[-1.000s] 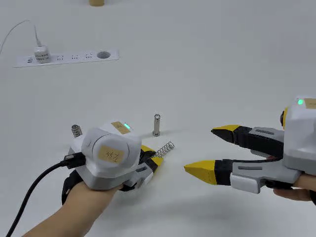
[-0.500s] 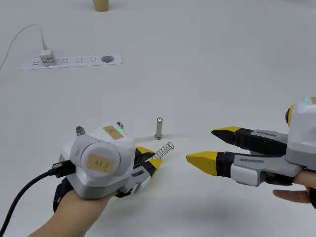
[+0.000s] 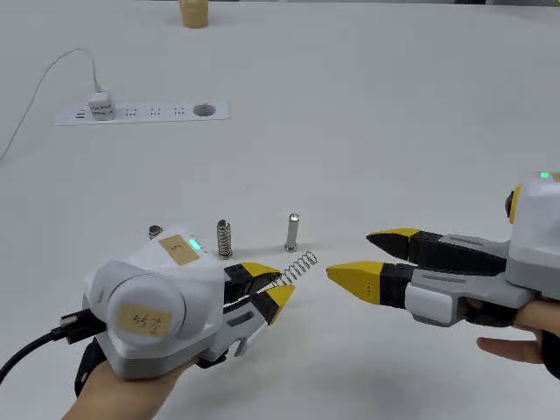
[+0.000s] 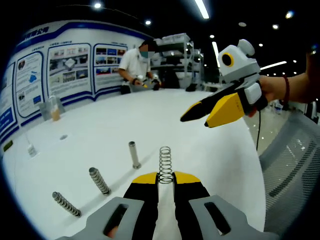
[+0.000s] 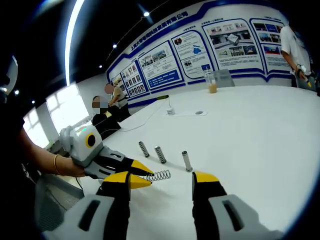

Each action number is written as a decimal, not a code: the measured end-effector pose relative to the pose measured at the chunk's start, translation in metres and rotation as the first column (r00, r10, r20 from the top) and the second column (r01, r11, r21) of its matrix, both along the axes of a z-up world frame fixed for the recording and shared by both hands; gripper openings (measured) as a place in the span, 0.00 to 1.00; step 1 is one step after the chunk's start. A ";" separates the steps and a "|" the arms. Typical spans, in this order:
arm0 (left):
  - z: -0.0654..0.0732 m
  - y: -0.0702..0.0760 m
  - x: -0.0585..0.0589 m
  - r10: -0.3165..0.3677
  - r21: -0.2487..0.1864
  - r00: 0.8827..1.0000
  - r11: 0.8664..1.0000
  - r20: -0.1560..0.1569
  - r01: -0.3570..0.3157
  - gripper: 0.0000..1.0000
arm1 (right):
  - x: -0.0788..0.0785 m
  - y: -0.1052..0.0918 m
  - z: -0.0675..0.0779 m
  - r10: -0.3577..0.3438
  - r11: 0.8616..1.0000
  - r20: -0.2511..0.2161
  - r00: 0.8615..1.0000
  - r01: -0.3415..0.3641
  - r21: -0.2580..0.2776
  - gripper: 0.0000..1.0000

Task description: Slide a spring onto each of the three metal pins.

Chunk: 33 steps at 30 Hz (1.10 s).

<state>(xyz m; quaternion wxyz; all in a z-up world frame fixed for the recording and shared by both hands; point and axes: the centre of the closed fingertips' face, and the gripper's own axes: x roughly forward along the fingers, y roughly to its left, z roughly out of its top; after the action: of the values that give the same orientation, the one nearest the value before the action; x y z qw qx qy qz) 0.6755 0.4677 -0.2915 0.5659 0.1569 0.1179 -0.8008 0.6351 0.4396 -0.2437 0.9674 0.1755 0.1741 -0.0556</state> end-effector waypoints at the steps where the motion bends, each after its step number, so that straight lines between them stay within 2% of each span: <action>1: 0.002 0.000 0.000 0.000 -0.006 1.000 1.000 -0.005 0.000 0.10 | 0.001 0.001 0.000 0.000 1.000 0.004 1.000 0.000 0.005 0.50; 5: 0.012 0.003 -0.001 0.001 -0.034 1.000 0.999 -0.029 -0.002 0.10 | 0.006 0.004 0.003 0.003 0.999 0.025 1.000 -0.004 0.038 0.49; 8: 0.019 0.005 -0.003 -0.004 -0.056 0.999 0.998 -0.035 0.002 0.10 | 0.008 0.007 0.005 0.007 0.999 0.036 0.999 -0.009 0.052 0.48; 12: 0.032 0.008 -0.005 -0.004 -0.092 0.998 0.996 -0.066 -0.002 0.10 | 0.013 0.010 0.010 0.002 0.996 0.067 0.998 -0.008 0.093 0.45; 15: 0.037 0.011 -0.007 -0.011 -0.109 0.998 0.994 -0.065 0.004 0.10 | 0.016 0.014 0.014 0.000 0.991 0.097 0.995 -0.012 0.130 0.42; 19: 0.045 0.014 -0.010 -0.019 -0.128 0.996 0.992 -0.083 0.008 0.10 | 0.020 0.020 0.015 0.007 0.989 0.108 0.994 -0.023 0.146 0.38; 24: 0.051 0.017 -0.012 -0.027 -0.146 0.996 0.989 -0.089 0.014 0.10 | 0.024 0.026 0.020 0.015 0.983 0.137 0.991 -0.040 0.182 0.32; 33: 0.062 0.023 -0.015 -0.034 -0.179 0.987 0.984 -0.160 0.005 0.10 | 0.026 0.028 0.031 -0.005 0.960 0.199 0.980 -0.051 0.275 0.25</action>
<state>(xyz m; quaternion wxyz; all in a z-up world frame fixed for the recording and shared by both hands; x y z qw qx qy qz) 0.6600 0.4903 -0.2292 0.5582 0.0412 0.0899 -0.8238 0.6615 0.4678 -0.2131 0.9460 0.3126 0.0853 -0.0017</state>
